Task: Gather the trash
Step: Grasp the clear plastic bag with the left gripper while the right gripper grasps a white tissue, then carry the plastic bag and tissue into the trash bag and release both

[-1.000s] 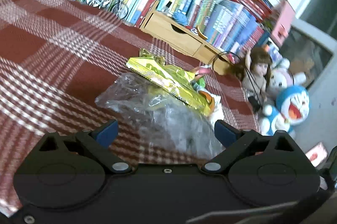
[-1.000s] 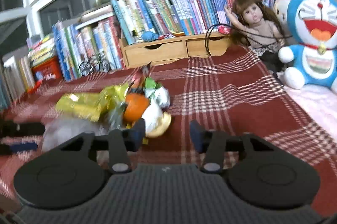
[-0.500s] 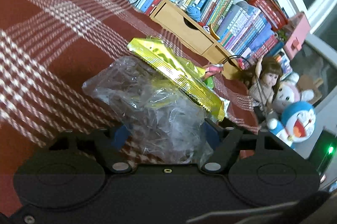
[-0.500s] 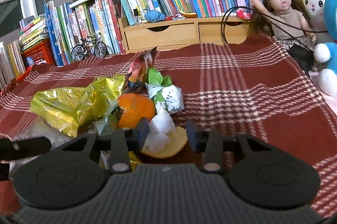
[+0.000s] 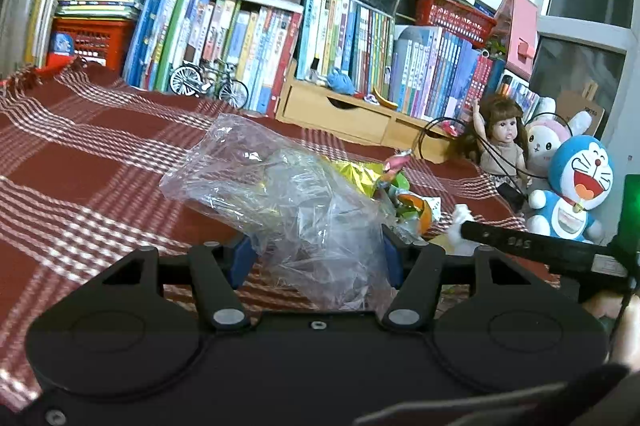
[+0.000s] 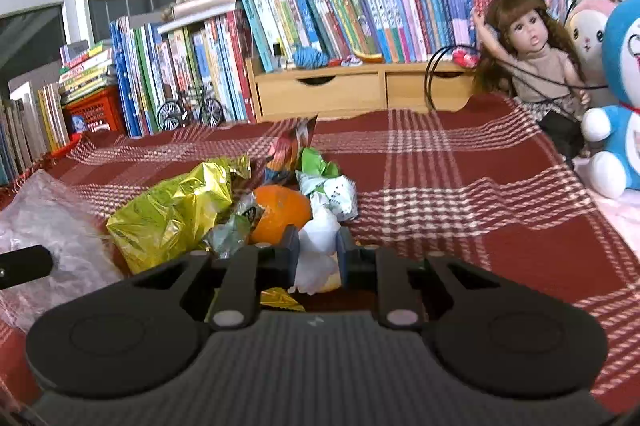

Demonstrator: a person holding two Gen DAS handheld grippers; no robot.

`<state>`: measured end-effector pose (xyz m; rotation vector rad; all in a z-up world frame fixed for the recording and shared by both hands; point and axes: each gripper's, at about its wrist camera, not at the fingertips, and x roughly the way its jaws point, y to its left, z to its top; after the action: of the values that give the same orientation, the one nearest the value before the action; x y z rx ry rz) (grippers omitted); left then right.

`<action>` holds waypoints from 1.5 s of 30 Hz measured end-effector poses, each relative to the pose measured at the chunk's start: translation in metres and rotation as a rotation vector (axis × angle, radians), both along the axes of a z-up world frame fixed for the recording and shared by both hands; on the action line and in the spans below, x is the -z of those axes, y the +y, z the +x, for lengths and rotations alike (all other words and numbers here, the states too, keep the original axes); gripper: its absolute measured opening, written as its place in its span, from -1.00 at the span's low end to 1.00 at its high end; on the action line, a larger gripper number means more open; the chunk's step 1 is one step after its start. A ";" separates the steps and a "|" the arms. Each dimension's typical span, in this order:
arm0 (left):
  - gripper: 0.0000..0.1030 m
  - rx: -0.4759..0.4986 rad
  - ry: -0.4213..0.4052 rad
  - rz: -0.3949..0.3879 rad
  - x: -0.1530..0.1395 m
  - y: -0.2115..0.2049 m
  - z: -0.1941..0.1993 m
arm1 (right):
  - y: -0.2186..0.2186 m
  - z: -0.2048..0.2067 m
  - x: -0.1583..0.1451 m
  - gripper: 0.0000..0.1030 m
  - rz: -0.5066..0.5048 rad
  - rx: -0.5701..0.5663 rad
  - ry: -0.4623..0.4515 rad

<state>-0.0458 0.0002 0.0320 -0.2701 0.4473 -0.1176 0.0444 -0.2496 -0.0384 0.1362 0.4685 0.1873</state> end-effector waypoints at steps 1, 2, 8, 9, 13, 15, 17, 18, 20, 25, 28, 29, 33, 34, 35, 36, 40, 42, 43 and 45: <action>0.15 0.000 -0.001 -0.002 -0.002 0.003 -0.003 | -0.002 -0.003 -0.002 -0.53 0.005 0.000 -0.006; 0.15 -0.002 -0.002 -0.001 -0.004 0.004 -0.006 | -0.003 -0.006 -0.004 -0.53 0.010 0.000 -0.009; 0.15 0.014 -0.012 0.023 -0.015 0.012 -0.025 | -0.011 -0.026 -0.015 -0.53 0.042 -0.005 -0.032; 0.15 0.022 -0.014 0.025 -0.017 0.012 -0.031 | -0.012 -0.031 -0.016 -0.53 0.052 -0.012 -0.035; 0.15 0.048 -0.008 0.026 -0.020 0.012 -0.051 | -0.014 -0.054 -0.017 -0.52 0.080 -0.039 -0.046; 0.15 0.063 0.003 0.030 -0.020 0.011 -0.062 | -0.013 -0.065 -0.016 -0.52 0.086 -0.055 -0.046; 0.15 0.080 0.015 0.032 -0.019 0.011 -0.073 | -0.012 -0.076 -0.014 -0.52 0.096 -0.069 -0.046; 0.15 0.087 0.020 0.032 -0.019 0.011 -0.077 | -0.011 -0.082 -0.014 -0.52 0.101 -0.076 -0.046; 0.15 0.108 0.029 0.038 -0.018 0.010 -0.088 | -0.011 -0.092 -0.012 -0.52 0.115 -0.089 -0.043; 0.15 0.121 0.041 0.057 -0.015 0.007 -0.117 | -0.008 -0.119 -0.008 -0.52 0.151 -0.131 -0.028; 0.14 0.106 0.044 0.064 -0.011 0.002 -0.136 | -0.004 -0.138 -0.005 -0.52 0.167 -0.160 -0.021; 0.14 0.110 0.055 0.083 -0.009 0.000 -0.142 | -0.002 -0.144 -0.003 -0.52 0.172 -0.170 -0.015; 0.14 0.129 0.088 0.103 0.000 -0.005 -0.169 | 0.006 -0.169 0.006 -0.52 0.183 -0.213 0.015; 0.14 0.140 0.100 0.112 0.002 -0.006 -0.174 | 0.008 -0.174 0.009 -0.52 0.182 -0.224 0.021; 0.14 0.147 0.112 0.120 0.005 -0.007 -0.179 | 0.010 -0.180 0.012 -0.52 0.177 -0.238 0.029; 0.14 0.158 0.128 0.134 0.009 -0.008 -0.185 | 0.013 -0.186 0.015 -0.52 0.168 -0.252 0.036; 0.14 0.193 0.194 0.209 0.026 -0.017 -0.198 | 0.025 -0.205 0.027 -0.52 0.124 -0.289 0.062; 0.14 0.225 0.245 0.237 0.038 -0.022 -0.201 | 0.030 -0.212 0.036 -0.52 0.114 -0.310 0.092; 0.14 0.240 0.270 0.246 0.043 -0.025 -0.202 | 0.032 -0.214 0.041 -0.52 0.106 -0.315 0.109; 0.14 0.276 0.319 0.278 0.055 -0.030 -0.204 | 0.037 -0.217 0.054 -0.52 0.089 -0.317 0.147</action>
<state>-0.2499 -0.0302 -0.0232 0.0505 0.8092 -0.2819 -0.1727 -0.2130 -0.0926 0.1632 0.6282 0.5119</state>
